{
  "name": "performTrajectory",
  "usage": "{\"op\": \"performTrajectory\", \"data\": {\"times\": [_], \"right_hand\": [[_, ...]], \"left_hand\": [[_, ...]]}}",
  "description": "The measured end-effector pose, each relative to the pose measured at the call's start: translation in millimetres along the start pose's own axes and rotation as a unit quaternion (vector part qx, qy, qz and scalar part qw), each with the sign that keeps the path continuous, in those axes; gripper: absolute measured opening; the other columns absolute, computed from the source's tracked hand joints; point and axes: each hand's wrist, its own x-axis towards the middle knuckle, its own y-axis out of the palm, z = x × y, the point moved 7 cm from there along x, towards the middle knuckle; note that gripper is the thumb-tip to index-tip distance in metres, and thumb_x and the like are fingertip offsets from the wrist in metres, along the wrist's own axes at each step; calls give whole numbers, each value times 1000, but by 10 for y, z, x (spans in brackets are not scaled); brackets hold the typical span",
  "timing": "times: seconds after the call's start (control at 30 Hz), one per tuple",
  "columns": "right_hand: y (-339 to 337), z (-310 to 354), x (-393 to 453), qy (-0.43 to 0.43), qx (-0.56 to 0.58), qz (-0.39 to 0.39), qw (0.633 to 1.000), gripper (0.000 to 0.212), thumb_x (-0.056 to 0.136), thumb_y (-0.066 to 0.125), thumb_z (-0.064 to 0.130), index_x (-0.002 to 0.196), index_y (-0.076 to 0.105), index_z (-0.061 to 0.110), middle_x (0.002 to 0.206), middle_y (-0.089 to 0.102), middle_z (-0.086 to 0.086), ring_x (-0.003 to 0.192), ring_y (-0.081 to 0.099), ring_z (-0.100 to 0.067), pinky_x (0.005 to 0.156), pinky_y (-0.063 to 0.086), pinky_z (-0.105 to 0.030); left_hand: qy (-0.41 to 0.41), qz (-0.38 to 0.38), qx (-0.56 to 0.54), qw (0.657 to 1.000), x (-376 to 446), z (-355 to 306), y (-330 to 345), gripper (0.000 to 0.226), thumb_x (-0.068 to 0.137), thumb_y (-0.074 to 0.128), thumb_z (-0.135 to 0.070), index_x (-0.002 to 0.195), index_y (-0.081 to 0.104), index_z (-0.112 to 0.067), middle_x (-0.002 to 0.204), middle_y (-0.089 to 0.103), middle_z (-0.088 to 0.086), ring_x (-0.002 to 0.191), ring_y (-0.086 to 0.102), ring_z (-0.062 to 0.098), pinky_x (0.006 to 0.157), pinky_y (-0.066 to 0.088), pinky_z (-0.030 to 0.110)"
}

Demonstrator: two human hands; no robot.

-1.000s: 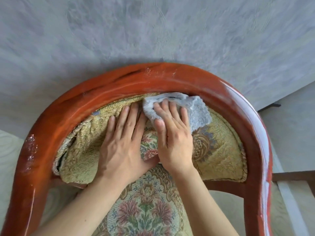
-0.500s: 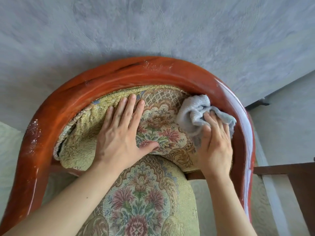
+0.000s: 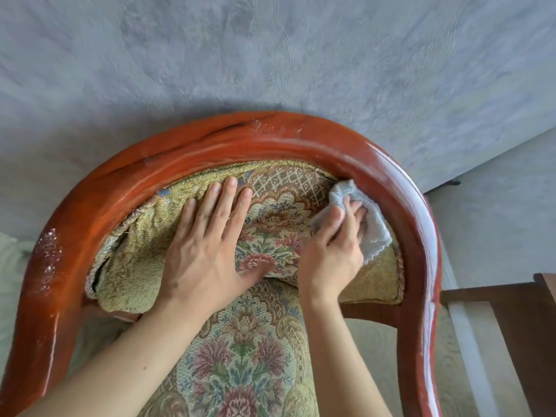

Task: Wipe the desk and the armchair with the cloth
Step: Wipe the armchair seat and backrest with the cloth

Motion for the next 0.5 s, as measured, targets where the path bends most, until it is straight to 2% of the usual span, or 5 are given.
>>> {"op": "performTrajectory", "data": {"times": [0.1,0.17,0.27,0.4,0.5], "right_hand": [[118,238,-39,-148,-8,22,989,43,105,39,31,135,61,8,145,53,-11,139,27,0,120,26,-32],[242,369,-93,-262,-7,70,962,39,104,43,25,129,64,3,139,58,-16,138,37,-9,120,30,-38],[355,549,-105,-362,14,133,922,36,104,45,24,122,68,3,131,65,-15,132,52,-19,116,34,-31],[163,579,13,-392,10,153,907,31,102,48,25,106,73,7,113,74,-6,117,61,-7,98,50,-29],[-271,310,136,-304,14,87,949,48,105,38,35,80,71,9,79,74,-2,84,72,-14,68,52,-26]], "left_hand": [[-4,0,3,1000,5,-7,3,117,79,35,-89,163,1,-15,171,-4,8,158,0,26,125,14,52],[-3,1,11,1000,8,-15,13,118,79,36,-89,163,3,-13,171,-4,10,158,0,26,125,14,53],[-3,-3,28,1000,8,-19,26,115,81,39,-86,162,9,-11,171,-4,11,158,0,27,125,13,53],[-10,-1,35,999,19,-27,8,111,84,32,-86,162,8,-10,171,-5,11,157,-3,26,126,8,51],[-12,3,37,999,8,-44,-4,112,85,30,-87,162,1,-11,171,-7,10,157,-5,25,127,3,49]]}}
